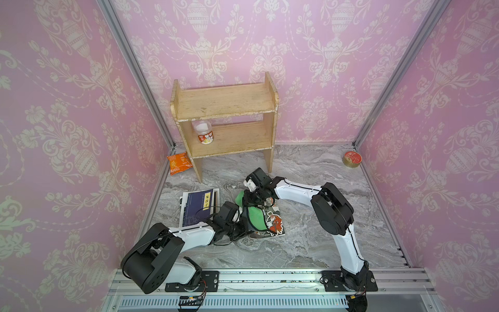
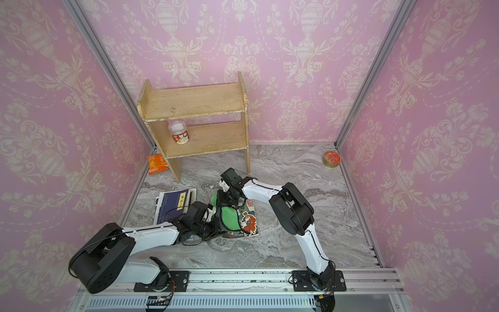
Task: Wipe the cover of the book
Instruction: Wipe the dirt from the cover of the book, then place the book on the book.
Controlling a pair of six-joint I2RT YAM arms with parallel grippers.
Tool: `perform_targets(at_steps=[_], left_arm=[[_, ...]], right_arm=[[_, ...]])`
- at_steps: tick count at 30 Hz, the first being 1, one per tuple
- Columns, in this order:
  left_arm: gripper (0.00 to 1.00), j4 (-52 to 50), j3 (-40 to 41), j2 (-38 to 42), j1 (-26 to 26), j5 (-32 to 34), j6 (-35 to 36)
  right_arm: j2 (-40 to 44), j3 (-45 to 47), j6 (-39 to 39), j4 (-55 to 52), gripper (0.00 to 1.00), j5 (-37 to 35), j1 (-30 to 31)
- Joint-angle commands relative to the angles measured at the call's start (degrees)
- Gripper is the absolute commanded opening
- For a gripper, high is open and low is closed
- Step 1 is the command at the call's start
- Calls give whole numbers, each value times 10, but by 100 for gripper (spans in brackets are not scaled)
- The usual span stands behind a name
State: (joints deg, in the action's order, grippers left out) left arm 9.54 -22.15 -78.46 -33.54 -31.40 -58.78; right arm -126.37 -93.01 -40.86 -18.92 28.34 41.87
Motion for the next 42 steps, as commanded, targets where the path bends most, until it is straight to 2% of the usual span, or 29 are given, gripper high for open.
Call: perform_targets(at_steps=[1, 4, 9, 12, 16, 19, 22, 24, 29, 33, 39, 42], left_arm=[[0, -15, -19, 38, -6, -34, 33], [0, -113, -40, 108, 3, -14, 62], [0, -284, -91, 226, 58, 12, 124], [0, -384, -151, 252, 99, 6, 181], [0, -502, -245, 271, 157, 6, 252], [0, -581, -291, 284, 219, 3, 296], [0, -656, -323, 287, 276, 2, 339], [0, -703, -346, 283, 298, 23, 367], [0, -764, -373, 284, 301, 124, 388], [0, -777, -365, 285, 301, 171, 382], [0, -760, -357, 291, 301, 219, 364], [0, -752, -354, 284, 301, 219, 363]], right_arm=[[-29, -49, 11, -48, 0, -17, -30], [-3, -19, 24, -72, 0, -63, -56], [66, 92, 32, -48, 0, -78, -96], [92, 130, 50, -49, 0, -95, -100], [95, 163, 45, -19, 0, -52, -91], [95, 159, 50, -18, 0, -47, -67], [89, 130, 61, -35, 0, -50, -39], [79, 105, 62, -48, 0, -51, -23], [44, 17, 62, -81, 0, -42, 9], [-7, -87, 62, -136, 0, -40, 36], [-75, -203, 62, -183, 0, -28, 72], [-99, -243, 62, -203, 0, -25, 82]])
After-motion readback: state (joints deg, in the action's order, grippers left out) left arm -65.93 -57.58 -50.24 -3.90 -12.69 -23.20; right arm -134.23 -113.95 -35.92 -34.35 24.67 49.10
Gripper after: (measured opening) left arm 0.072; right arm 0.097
